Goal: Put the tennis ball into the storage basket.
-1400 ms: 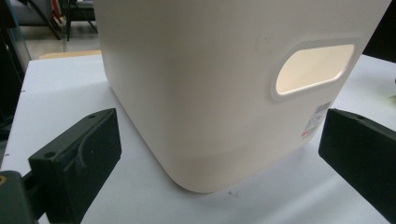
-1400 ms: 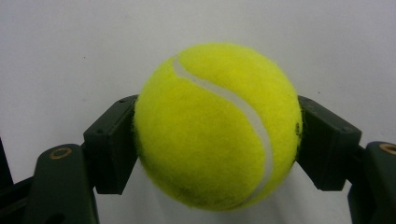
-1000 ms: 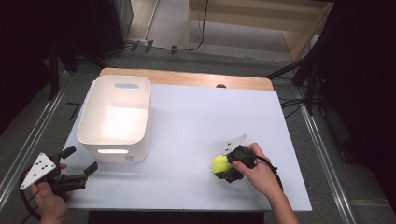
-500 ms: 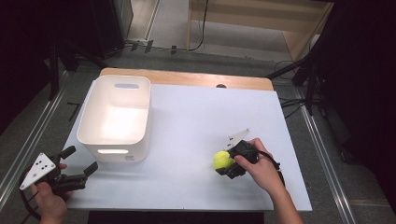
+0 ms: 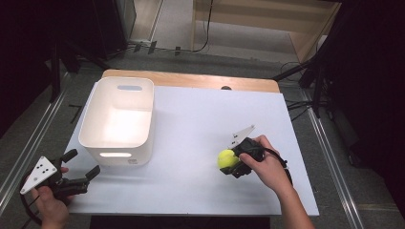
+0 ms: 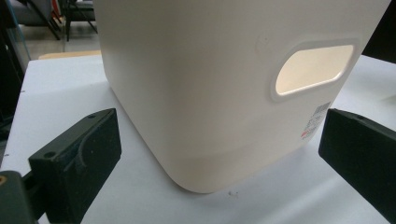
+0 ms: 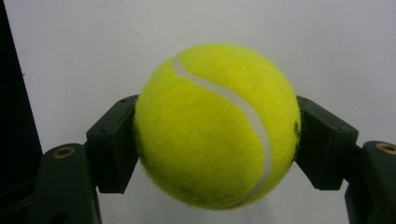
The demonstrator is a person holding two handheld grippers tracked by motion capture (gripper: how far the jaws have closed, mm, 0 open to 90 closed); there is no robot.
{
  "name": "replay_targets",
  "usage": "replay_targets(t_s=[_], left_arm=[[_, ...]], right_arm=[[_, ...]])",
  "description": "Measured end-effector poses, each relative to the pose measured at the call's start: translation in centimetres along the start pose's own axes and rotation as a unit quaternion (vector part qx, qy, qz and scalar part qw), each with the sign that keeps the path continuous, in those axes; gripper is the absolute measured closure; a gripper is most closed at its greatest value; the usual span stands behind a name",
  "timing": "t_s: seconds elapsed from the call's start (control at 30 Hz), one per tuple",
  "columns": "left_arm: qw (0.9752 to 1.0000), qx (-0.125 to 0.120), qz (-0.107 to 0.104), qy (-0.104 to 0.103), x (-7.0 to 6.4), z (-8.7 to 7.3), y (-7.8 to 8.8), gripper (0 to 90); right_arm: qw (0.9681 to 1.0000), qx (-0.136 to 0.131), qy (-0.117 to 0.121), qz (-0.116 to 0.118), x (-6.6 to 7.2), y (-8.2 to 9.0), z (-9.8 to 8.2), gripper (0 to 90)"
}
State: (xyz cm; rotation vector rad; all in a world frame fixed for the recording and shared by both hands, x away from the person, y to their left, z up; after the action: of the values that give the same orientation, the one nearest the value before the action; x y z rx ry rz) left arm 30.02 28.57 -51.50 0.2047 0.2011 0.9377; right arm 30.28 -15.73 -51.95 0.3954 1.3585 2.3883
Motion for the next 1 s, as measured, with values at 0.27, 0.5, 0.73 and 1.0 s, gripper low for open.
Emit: replay_targets(t_s=[0.27, 0.5, 0.73, 1.0], left_arm=[[1.0000, 0.000, 0.000, 0.000, 0.0, 0.0, 0.0, 0.0], [1.0000, 0.000, -0.001, -0.001, 0.0, 0.0, 0.0, 0.0], [1.0000, -0.001, -0.002, 0.000, 0.0, 0.0, 0.0, 0.0], [1.0000, -0.003, -0.002, 0.002, 0.0, 0.0, 0.0, 0.0]], right_arm=[[1.0000, 0.002, 0.006, 0.001, -0.1, 0.3, 0.9, 23.5], [1.0000, 0.003, 0.009, 0.002, -0.1, 0.5, 1.6, 23.5], [0.9998, 0.004, 0.018, 0.006, 0.0, 0.5, 2.3, 23.5], [0.9998, 0.005, 0.018, 0.005, -0.1, 0.7, 3.1, 23.5]])
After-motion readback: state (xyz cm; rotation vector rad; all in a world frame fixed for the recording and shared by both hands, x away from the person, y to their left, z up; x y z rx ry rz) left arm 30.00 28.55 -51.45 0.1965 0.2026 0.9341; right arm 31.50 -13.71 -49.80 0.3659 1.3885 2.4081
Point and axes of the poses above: each handheld gripper's, and its own axes: y roughly backward along the jaws, z roughly out of its top, x roughly to its left, the point moved 9 cm from there along -y, roughly forward along the jaws, and after that the axes turned 1 degree about y, right-handed, at the moved point
